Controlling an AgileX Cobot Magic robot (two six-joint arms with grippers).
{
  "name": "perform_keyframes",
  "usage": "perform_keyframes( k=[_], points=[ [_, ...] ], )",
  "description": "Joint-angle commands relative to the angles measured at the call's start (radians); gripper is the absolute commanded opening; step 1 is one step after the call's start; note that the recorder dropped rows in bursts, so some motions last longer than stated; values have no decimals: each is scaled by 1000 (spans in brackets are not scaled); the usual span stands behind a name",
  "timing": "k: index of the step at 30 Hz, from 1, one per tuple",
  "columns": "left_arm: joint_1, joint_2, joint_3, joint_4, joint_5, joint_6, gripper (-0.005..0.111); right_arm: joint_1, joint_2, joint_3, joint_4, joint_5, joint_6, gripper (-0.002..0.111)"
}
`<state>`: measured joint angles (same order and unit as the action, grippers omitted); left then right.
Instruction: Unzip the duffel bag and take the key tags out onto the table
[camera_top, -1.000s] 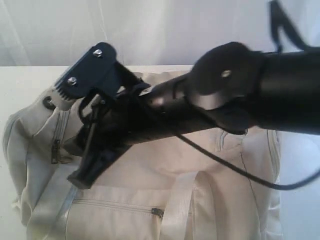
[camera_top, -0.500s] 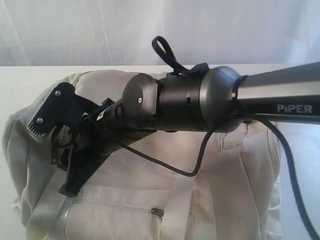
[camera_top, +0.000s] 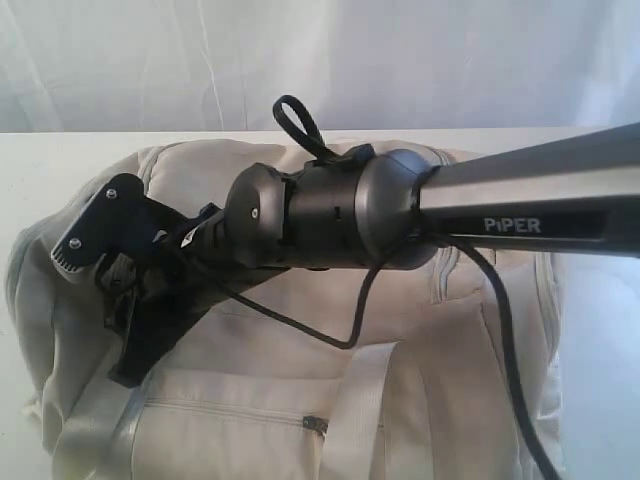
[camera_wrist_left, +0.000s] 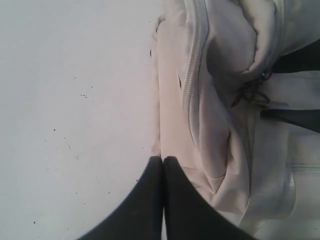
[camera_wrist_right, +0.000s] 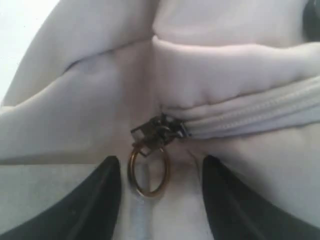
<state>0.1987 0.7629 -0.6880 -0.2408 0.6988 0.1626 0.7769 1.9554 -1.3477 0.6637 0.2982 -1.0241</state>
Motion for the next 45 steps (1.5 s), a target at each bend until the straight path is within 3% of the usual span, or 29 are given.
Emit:
perform_keyframes(
  k=[1, 7, 19, 31, 39, 45],
  points=[
    [-2, -6, 5, -17, 4, -6, 0, 2, 26, -29, -6, 8, 22, 47],
    [-2, -6, 5, -20, 4, -6, 0, 2, 48, -47, -6, 44, 36, 43],
    [-2, -6, 5, -20, 4, -6, 0, 2, 32, -47, -10, 44, 38, 0],
    [-2, -6, 5, -20, 4, -6, 0, 0, -92, -47, -82, 98, 86, 0],
    [-2, -6, 5, -20, 4, -2, 0, 0, -145, -47, -313, 141, 291, 0],
    [-2, -6, 15, -72, 4, 41, 0, 0, -164, -47, -380, 97, 326, 0]
  ],
)
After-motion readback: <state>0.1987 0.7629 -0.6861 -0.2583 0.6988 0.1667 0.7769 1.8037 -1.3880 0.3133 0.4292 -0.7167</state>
